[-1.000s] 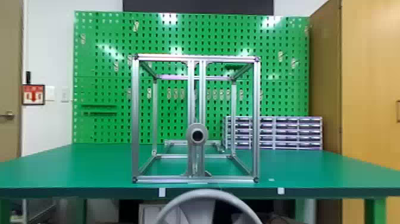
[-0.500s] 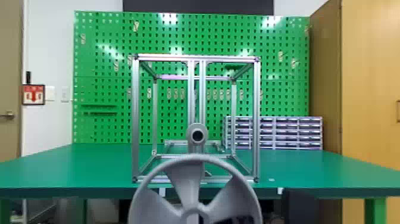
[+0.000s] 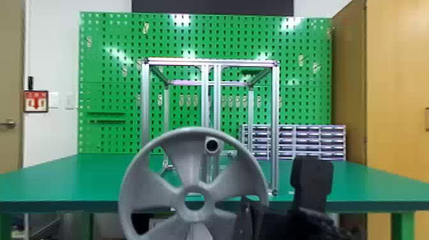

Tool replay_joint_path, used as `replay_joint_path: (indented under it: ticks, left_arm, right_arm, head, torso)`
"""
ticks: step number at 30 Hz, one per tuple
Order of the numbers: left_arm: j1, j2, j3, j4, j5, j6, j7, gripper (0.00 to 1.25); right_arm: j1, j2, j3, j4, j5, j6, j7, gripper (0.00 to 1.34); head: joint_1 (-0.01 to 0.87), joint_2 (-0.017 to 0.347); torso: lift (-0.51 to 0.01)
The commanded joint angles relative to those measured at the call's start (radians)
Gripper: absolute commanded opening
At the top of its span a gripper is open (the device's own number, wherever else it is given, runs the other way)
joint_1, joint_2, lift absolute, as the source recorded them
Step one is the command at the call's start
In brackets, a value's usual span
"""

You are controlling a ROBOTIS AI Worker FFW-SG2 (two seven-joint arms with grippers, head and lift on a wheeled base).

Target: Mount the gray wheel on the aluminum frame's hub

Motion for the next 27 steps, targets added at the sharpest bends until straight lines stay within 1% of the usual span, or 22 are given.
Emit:
replay_joint_path:
  ticks: [1, 4, 10, 13, 19, 22, 27]
  left_arm:
    - [0.0, 0.004, -0.004, 0.0, 0.0, 0.005, 0.0, 1.13]
    - [0.0, 0.007, -0.007, 0.0, 0.0, 0.008, 0.0, 1.13]
    - [-0.001, 0.012, -0.013, 0.0, 0.0, 0.012, 0.0, 1.13]
    - [-0.001, 0.013, -0.014, 0.0, 0.0, 0.014, 0.0, 1.13]
    - [-0.001, 0.019, -0.02, 0.0, 0.0, 0.02, 0.0, 1.13]
    - [-0.001, 0.021, -0.022, 0.0, 0.0, 0.022, 0.0, 1.13]
    - [0.0, 0.025, -0.024, 0.0, 0.0, 0.026, 0.0, 1.13]
  right_arm:
    - [-0.044, 0.004, -0.004, 0.0, -0.026, 0.021, -0.011, 0.17]
    - [-0.076, 0.004, -0.027, 0.004, -0.057, 0.053, -0.019, 0.17]
    - [-0.119, 0.004, -0.06, 0.008, -0.071, 0.07, -0.028, 0.17]
    - [-0.141, 0.004, -0.073, 0.014, -0.086, 0.076, -0.048, 0.17]
    - [-0.198, 0.004, -0.12, 0.066, -0.176, 0.133, -0.071, 0.17]
    - [-0.222, 0.004, -0.125, 0.083, -0.186, 0.154, -0.073, 0.17]
    - [-0.25, 0.004, -0.132, 0.084, -0.204, 0.165, -0.073, 0.17]
  head:
    - [-0.005, 0.006]
    - [-0.005, 0.006]
    - [-0.005, 0.006]
    - [-0.005, 0.006]
    - [-0.005, 0.006]
    - [-0.005, 0.006]
    - [-0.005, 0.006]
  torso:
    - [-0.499]
    - [-0.499]
    - [-0.499]
    - [-0.499]
    - [-0.499]
    - [-0.499]
    - [-0.499]
